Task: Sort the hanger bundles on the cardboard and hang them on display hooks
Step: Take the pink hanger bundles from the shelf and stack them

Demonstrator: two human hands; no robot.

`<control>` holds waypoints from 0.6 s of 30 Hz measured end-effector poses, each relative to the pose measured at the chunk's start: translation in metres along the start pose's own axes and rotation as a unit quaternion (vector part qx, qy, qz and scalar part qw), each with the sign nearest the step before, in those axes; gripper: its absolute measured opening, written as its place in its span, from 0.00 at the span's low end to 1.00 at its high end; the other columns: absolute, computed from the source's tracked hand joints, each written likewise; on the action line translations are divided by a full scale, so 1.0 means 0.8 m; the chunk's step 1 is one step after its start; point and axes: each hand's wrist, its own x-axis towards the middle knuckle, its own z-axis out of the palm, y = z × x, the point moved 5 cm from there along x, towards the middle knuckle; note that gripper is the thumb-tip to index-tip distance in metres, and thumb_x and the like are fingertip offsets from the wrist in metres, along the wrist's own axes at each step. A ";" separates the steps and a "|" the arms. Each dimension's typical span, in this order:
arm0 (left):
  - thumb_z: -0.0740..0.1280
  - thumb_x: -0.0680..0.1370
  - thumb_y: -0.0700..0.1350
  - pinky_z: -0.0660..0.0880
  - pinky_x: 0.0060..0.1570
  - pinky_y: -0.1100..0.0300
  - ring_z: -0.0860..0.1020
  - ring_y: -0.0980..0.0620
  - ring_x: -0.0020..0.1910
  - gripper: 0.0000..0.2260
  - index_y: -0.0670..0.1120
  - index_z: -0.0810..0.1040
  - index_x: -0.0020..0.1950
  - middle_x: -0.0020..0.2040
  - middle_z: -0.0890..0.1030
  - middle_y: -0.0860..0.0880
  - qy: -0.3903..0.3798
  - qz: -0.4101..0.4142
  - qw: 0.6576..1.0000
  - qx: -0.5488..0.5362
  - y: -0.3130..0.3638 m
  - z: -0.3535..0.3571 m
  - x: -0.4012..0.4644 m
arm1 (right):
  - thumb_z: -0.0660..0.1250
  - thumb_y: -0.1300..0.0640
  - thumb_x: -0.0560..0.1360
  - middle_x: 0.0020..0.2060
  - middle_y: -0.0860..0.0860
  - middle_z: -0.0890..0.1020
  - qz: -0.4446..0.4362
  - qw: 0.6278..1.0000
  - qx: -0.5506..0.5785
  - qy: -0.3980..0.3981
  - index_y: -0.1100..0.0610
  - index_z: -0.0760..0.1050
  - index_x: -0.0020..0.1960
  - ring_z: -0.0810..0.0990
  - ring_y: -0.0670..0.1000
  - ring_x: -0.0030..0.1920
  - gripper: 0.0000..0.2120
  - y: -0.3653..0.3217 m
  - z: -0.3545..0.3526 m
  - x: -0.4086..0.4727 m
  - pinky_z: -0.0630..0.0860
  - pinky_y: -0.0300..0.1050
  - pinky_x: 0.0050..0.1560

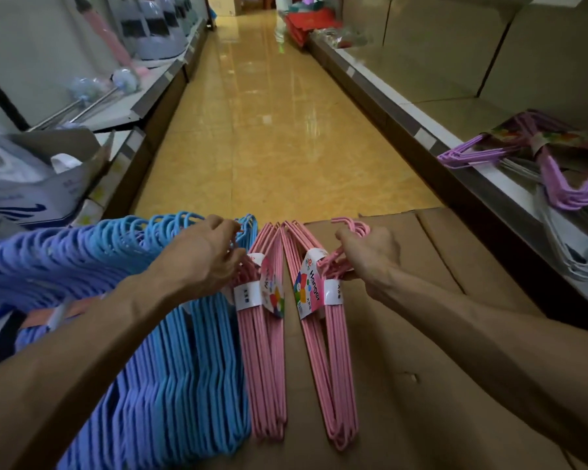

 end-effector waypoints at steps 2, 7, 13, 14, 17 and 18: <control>0.61 0.82 0.52 0.72 0.62 0.49 0.74 0.42 0.64 0.23 0.43 0.67 0.74 0.69 0.71 0.42 -0.003 0.001 1.000 -0.021 -0.001 0.003 -0.001 | 0.72 0.53 0.73 0.33 0.57 0.85 -0.009 1.000 -0.005 -0.005 0.63 0.80 0.39 0.86 0.60 0.35 0.13 -0.007 0.017 -0.002 0.83 0.63 0.37; 0.59 0.83 0.49 0.72 0.58 0.53 0.75 0.46 0.60 0.19 0.42 0.68 0.72 0.68 0.70 0.44 0.014 0.002 0.998 -0.060 0.000 0.006 0.001 | 0.78 0.43 0.68 0.34 0.55 0.83 -0.016 0.997 -0.037 -0.058 0.60 0.75 0.37 0.85 0.56 0.36 0.22 -0.031 0.051 -0.009 0.84 0.54 0.40; 0.57 0.83 0.42 0.70 0.62 0.56 0.73 0.46 0.65 0.17 0.42 0.71 0.71 0.70 0.71 0.43 0.046 -0.006 0.992 -0.121 -0.003 0.002 0.003 | 0.79 0.51 0.69 0.38 0.54 0.86 -0.090 0.969 -0.064 -0.222 0.64 0.80 0.49 0.86 0.50 0.36 0.18 -0.036 0.089 -0.025 0.85 0.50 0.40; 0.57 0.82 0.40 0.69 0.64 0.56 0.72 0.46 0.66 0.17 0.42 0.71 0.71 0.70 0.71 0.43 0.055 -0.005 0.990 -0.130 -0.004 0.001 0.002 | 0.78 0.53 0.70 0.42 0.53 0.85 -0.113 0.963 -0.070 -0.233 0.60 0.79 0.52 0.86 0.50 0.41 0.16 -0.036 0.092 -0.028 0.85 0.51 0.44; 0.57 0.80 0.35 0.65 0.64 0.61 0.71 0.47 0.68 0.18 0.41 0.73 0.69 0.69 0.72 0.43 0.082 0.010 0.986 -0.145 -0.005 -0.004 0.000 | 0.78 0.55 0.71 0.50 0.50 0.82 -0.175 0.943 -0.118 -0.257 0.53 0.73 0.61 0.83 0.49 0.50 0.22 -0.034 0.101 -0.034 0.82 0.51 0.54; 0.58 0.79 0.34 0.64 0.63 0.62 0.71 0.47 0.67 0.18 0.41 0.73 0.69 0.68 0.73 0.43 0.089 0.019 0.985 -0.148 -0.004 -0.006 0.000 | 0.77 0.56 0.71 0.53 0.50 0.82 -0.188 0.935 -0.131 -0.270 0.53 0.72 0.64 0.82 0.49 0.53 0.25 -0.033 0.105 -0.034 0.81 0.50 0.57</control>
